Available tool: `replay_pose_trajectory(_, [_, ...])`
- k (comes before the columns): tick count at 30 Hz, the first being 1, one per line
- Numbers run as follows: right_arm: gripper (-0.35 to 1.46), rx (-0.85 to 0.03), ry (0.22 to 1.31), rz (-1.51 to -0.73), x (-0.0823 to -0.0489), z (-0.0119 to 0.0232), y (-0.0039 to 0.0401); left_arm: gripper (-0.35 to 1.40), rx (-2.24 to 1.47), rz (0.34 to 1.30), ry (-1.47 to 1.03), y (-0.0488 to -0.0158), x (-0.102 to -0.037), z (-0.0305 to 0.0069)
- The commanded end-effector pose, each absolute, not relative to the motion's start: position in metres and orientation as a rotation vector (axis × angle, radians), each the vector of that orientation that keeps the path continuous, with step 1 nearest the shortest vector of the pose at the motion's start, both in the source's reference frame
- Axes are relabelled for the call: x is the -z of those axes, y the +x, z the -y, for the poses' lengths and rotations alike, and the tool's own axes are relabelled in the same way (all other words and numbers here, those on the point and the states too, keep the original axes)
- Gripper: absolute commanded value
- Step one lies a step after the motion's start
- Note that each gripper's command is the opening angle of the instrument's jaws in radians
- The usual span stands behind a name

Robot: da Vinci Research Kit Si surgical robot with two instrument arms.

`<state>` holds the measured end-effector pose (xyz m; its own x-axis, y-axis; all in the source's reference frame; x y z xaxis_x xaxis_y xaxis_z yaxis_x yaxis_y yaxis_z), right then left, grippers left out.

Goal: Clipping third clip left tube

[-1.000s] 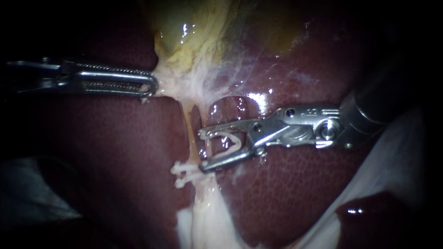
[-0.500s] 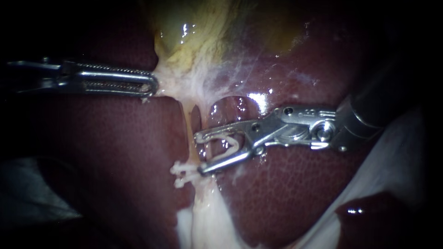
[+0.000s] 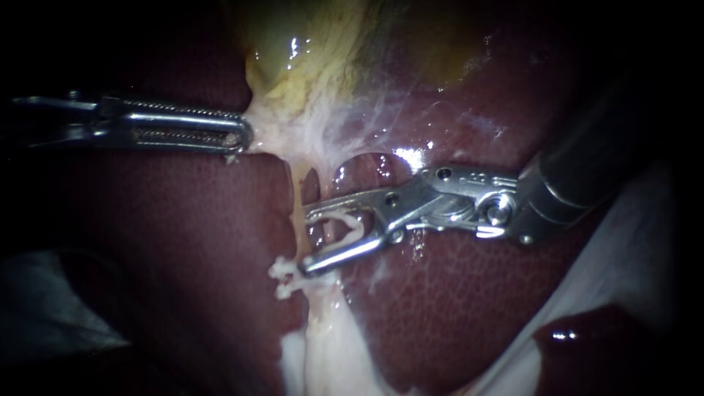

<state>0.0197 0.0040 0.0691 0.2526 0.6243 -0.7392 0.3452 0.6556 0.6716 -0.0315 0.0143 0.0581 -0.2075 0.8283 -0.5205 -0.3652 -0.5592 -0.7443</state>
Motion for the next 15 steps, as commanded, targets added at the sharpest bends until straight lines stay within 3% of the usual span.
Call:
replay_pose_trajectory(1, [0.46, -0.231, 0.907, -1.356, -0.0691, -0.0041, 0.02, -0.35, -1.867, 0.605, -1.22, -0.0315, -0.0581, -0.0143])
replay_pose_trajectory(15, [0.46, -0.263, 0.943, -1.417, -0.0691, -0.0043, 0.0226, -0.35, -1.866, 0.605, -1.22, -0.0316, -0.0581, -0.0143])
